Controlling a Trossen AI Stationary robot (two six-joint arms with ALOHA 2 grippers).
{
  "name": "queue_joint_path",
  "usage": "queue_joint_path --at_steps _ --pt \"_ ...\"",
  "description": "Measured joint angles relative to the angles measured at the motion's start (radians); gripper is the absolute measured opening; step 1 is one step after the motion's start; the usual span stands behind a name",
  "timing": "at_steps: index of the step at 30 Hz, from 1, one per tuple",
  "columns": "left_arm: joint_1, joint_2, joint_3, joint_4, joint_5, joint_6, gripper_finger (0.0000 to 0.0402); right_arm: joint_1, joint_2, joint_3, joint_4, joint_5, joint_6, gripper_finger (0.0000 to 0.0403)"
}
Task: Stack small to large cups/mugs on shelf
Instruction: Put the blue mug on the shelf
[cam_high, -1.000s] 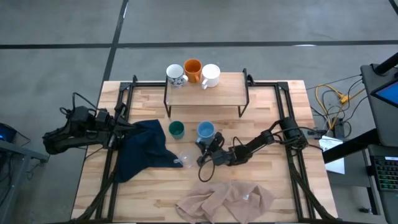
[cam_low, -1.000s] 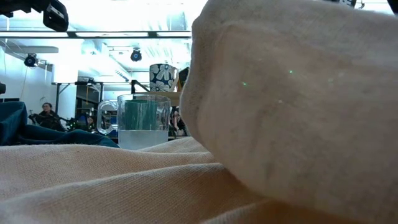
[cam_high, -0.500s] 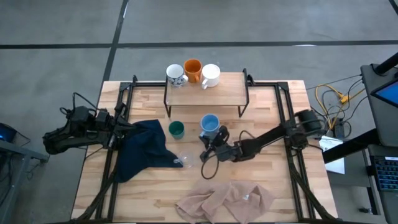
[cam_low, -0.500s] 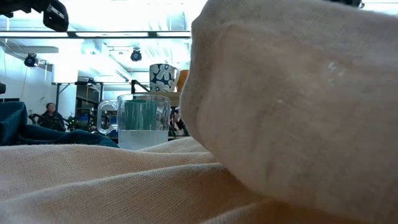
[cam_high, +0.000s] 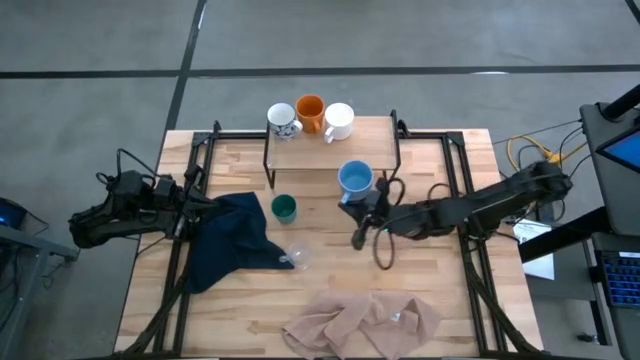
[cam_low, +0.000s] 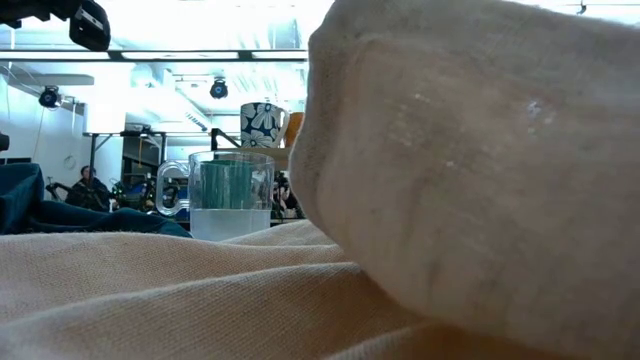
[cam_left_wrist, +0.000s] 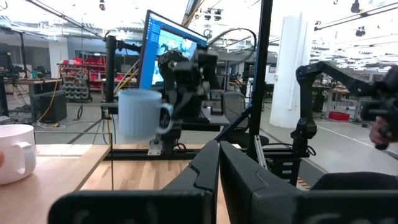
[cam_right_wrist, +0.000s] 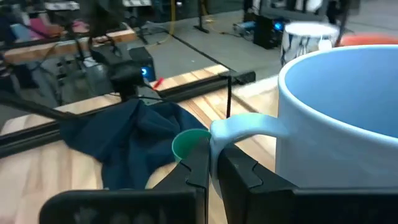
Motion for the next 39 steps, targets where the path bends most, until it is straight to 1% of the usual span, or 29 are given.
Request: queue_joint_path --at_steps 4,7,9,13,17,22,25,29,31,34,39 --pt "0.0 0.0 0.0 0.011 0.0 0.001 0.0 -0.008 -0.106 0.0 -0.088 -0.04 -0.083 0.0013" --pt "0.0 0.0 0.0 0.035 -0.004 0.008 0.0 -0.035 -0.174 0.0 -0.146 -0.09 -0.131 0.0013" --pt "0.0 0.0 0.0 0.047 -0.025 0.01 0.0 -0.064 -0.213 -0.008 -0.163 -0.143 -0.161 0.0013" --pt "0.0 0.0 0.0 0.058 -0.056 0.035 0.0 -0.148 -0.261 -0.029 -0.171 -0.286 -0.206 0.0013" --pt "0.0 0.0 -0.002 0.059 -0.085 0.051 0.0 -0.243 -0.281 -0.041 -0.176 -0.416 -0.246 0.0013" --pt "0.0 0.0 -0.007 0.079 -0.118 0.056 0.0 -0.366 -0.281 -0.057 -0.167 -0.608 -0.282 0.0013" --pt "0.0 0.0 -0.012 0.078 -0.128 0.057 0.0 -0.433 -0.28 -0.087 -0.116 -0.702 -0.301 0.0013" --pt "0.0 0.0 -0.013 0.079 -0.145 0.057 0.0 -0.509 -0.282 -0.145 0.004 -0.807 -0.294 0.0013" --pt "0.0 0.0 -0.013 0.079 -0.156 0.057 0.0 -0.543 -0.283 -0.166 0.035 -0.847 -0.284 0.0013" --pt "0.0 0.0 -0.013 0.079 -0.163 0.058 0.0 -0.581 -0.283 -0.184 0.042 -0.859 -0.278 0.0013" --pt "0.0 0.0 -0.013 0.079 -0.167 0.059 0.0 -0.649 -0.28 -0.189 0.048 -0.914 -0.28 0.0013"
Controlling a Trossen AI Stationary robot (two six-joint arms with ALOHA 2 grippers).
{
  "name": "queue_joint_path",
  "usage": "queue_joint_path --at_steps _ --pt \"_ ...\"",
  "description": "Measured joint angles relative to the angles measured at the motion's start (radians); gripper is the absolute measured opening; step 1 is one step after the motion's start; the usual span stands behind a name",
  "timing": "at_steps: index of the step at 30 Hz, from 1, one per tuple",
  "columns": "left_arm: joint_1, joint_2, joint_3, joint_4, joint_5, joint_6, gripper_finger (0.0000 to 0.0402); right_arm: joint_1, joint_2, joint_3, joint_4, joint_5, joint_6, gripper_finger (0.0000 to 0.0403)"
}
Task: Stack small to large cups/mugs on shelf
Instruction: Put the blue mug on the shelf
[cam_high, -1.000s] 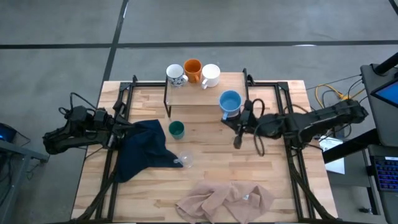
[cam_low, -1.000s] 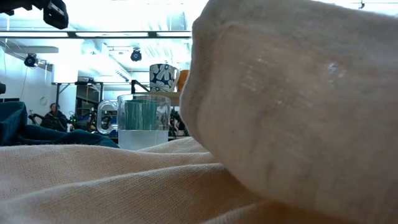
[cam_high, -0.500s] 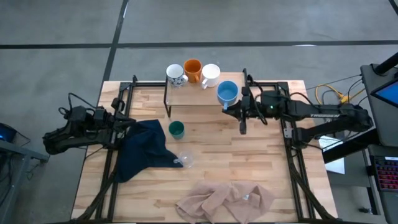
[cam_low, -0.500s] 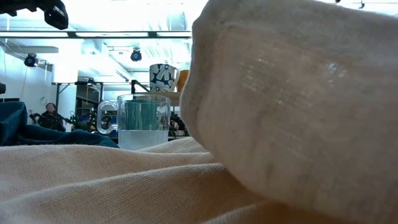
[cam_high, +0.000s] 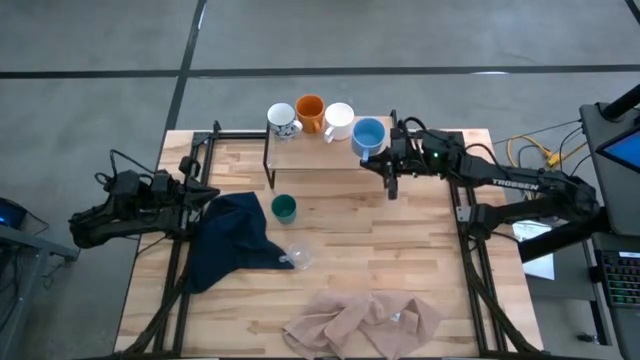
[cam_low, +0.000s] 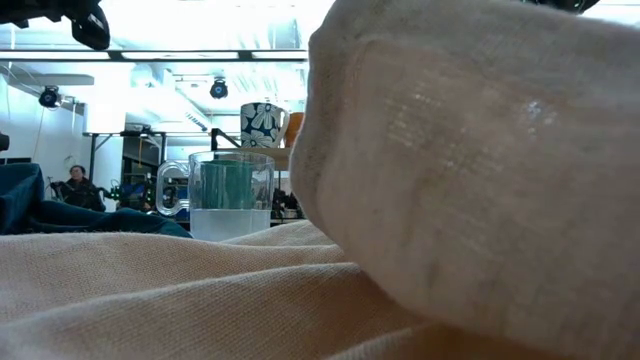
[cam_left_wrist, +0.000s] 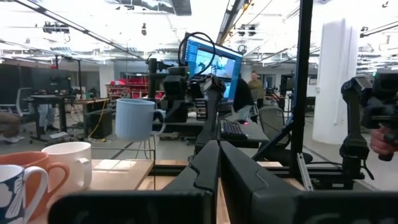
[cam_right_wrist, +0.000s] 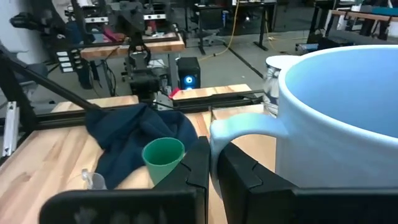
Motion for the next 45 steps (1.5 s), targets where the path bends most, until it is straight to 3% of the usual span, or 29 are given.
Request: queue_joint_path --at_steps 8,21,45 --pt "0.0 0.0 -0.001 0.0 -0.003 0.003 0.0 -0.122 0.058 -0.002 0.093 -0.122 0.048 0.0013" --pt "0.0 0.0 -0.002 0.0 -0.003 0.0 0.0 -0.213 0.218 -0.002 0.213 -0.147 0.06 0.0013" --pt "0.0 0.0 -0.002 0.0 -0.019 -0.003 0.0 -0.3 0.272 -0.002 0.225 -0.148 0.041 0.0013"
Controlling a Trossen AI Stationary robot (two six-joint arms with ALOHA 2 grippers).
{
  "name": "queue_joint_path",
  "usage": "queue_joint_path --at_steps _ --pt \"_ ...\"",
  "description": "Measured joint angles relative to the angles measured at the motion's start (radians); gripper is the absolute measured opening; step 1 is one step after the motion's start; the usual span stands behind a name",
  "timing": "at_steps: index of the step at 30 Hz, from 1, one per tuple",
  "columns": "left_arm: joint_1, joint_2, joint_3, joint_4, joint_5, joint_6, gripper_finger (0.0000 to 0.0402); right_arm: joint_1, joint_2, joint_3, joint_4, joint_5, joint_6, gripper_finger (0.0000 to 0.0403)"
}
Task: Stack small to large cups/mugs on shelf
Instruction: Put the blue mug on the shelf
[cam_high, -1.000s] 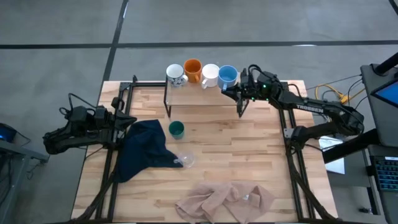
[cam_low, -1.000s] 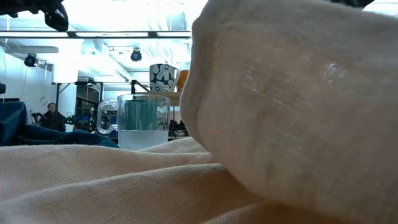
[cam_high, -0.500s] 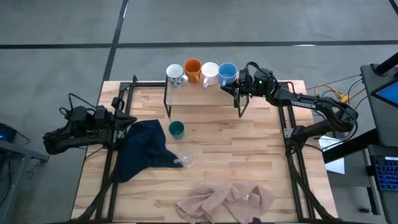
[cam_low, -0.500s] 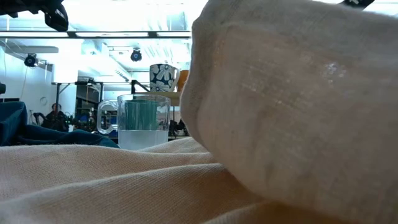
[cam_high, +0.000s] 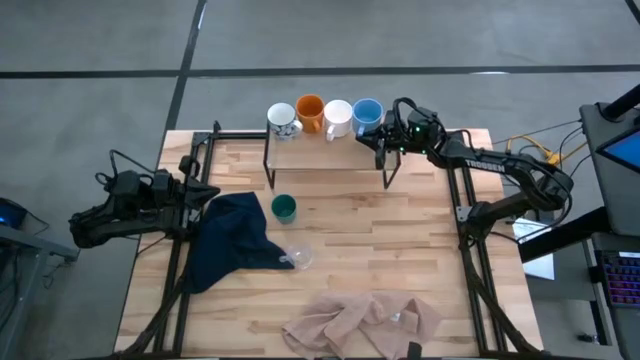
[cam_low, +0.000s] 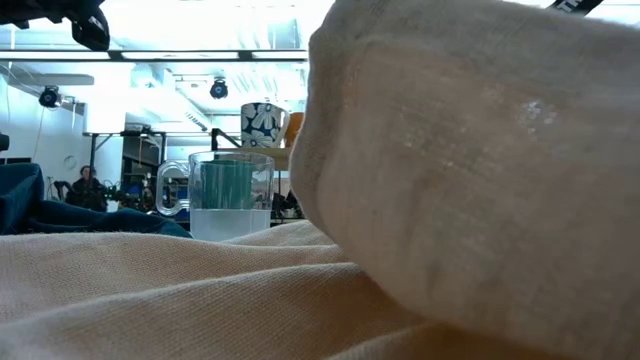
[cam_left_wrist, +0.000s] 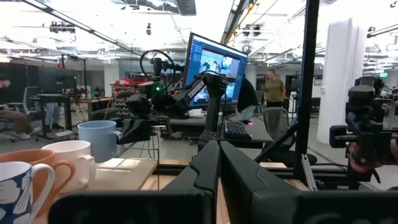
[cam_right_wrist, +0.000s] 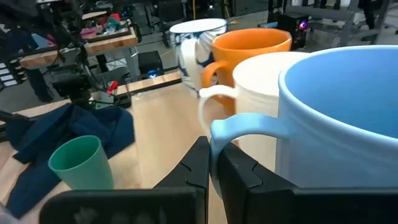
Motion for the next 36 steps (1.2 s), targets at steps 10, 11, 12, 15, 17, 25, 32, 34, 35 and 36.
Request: queue_joint_path --at_steps 10,11,12,15,17,25,32,34,35,36 --pt "0.0 0.0 0.0 0.0 0.0 -0.003 0.0 -0.035 0.023 0.0 0.034 0.009 0.019 0.0013" --pt "0.0 0.0 0.0 0.0 0.0 -0.003 0.0 -0.035 0.028 0.0 0.042 0.009 0.024 0.0013" --pt "0.0 0.0 0.0 0.0 0.0 -0.003 0.0 -0.035 0.035 0.0 0.054 0.009 0.03 0.0013" --pt "0.0 0.0 0.0 0.0 0.0 -0.003 0.0 -0.035 0.055 0.0 0.089 0.009 0.047 0.0013" --pt "0.0 0.0 0.0 0.0 0.0 -0.003 0.0 -0.035 0.068 0.0 0.099 0.019 0.054 0.0013" --pt "0.0 0.0 0.0 0.0 0.0 -0.004 0.0 -0.035 0.09 0.0 0.119 0.062 0.064 0.0013" --pt "0.0 0.0 0.0 0.0 0.001 -0.004 0.0 -0.035 0.09 0.0 0.116 0.086 0.072 0.0013" --pt "0.0 0.0 0.0 0.0 0.001 -0.004 0.0 -0.035 0.09 0.0 0.115 0.088 0.072 0.0013" --pt "0.0 0.0 0.0 0.0 0.001 -0.004 0.0 -0.035 0.09 0.0 0.116 0.089 0.074 0.0013" --pt "0.0 0.0 0.0 0.0 0.001 -0.004 0.0 -0.035 0.09 -0.001 0.116 0.089 0.077 0.0013"
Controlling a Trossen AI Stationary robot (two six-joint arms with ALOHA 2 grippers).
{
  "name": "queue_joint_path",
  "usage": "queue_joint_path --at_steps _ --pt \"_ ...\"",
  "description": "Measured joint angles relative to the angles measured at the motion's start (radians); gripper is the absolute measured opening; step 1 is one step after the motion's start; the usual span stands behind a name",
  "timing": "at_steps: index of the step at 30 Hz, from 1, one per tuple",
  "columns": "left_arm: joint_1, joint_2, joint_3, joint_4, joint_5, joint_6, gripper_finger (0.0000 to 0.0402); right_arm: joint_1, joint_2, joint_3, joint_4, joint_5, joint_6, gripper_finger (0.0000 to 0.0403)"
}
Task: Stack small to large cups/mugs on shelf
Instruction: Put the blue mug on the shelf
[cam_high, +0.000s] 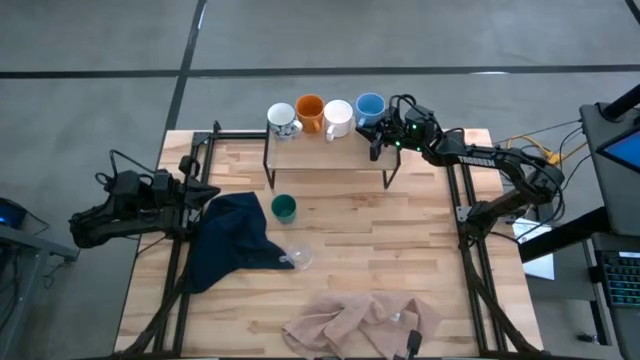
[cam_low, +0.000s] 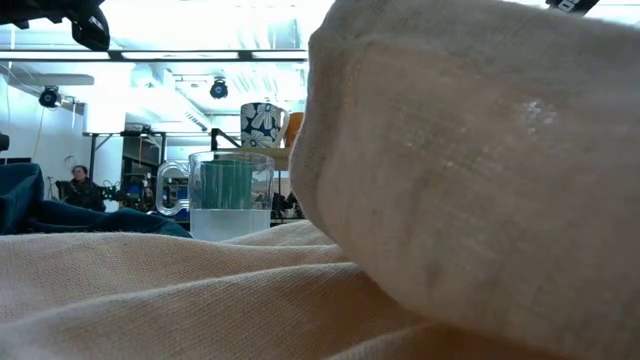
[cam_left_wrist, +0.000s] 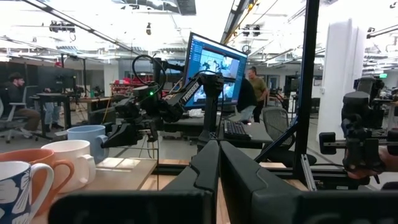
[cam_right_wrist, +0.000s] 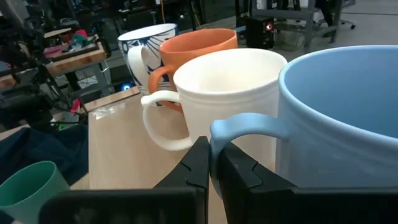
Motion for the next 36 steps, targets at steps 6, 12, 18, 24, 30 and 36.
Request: queue_joint_path --at_steps 6,12,18,24,30,36 --pt "0.0 0.0 0.0 0.0 0.0 0.0 0.0 0.014 0.0 -0.001 -0.003 0.043 0.013 0.0013" --pt "0.0 0.0 0.0 0.0 0.0 0.0 0.0 0.023 0.0 -0.002 -0.01 0.062 0.021 0.0013" --pt "0.0 0.0 0.0 0.0 0.0 0.0 0.0 0.027 0.0 -0.004 -0.017 0.075 0.025 0.0013" --pt "0.0 0.0 0.0 0.0 0.0 0.0 0.0 0.041 -0.001 -0.019 -0.016 0.099 0.04 0.0013" --pt "0.0 0.0 0.0 0.0 0.0 0.0 0.0 0.043 -0.003 -0.036 0.0 0.104 0.056 0.0013" --pt "0.0 0.0 0.0 0.0 0.0 0.0 0.0 0.055 -0.003 -0.044 0.014 0.106 0.067 0.0013"
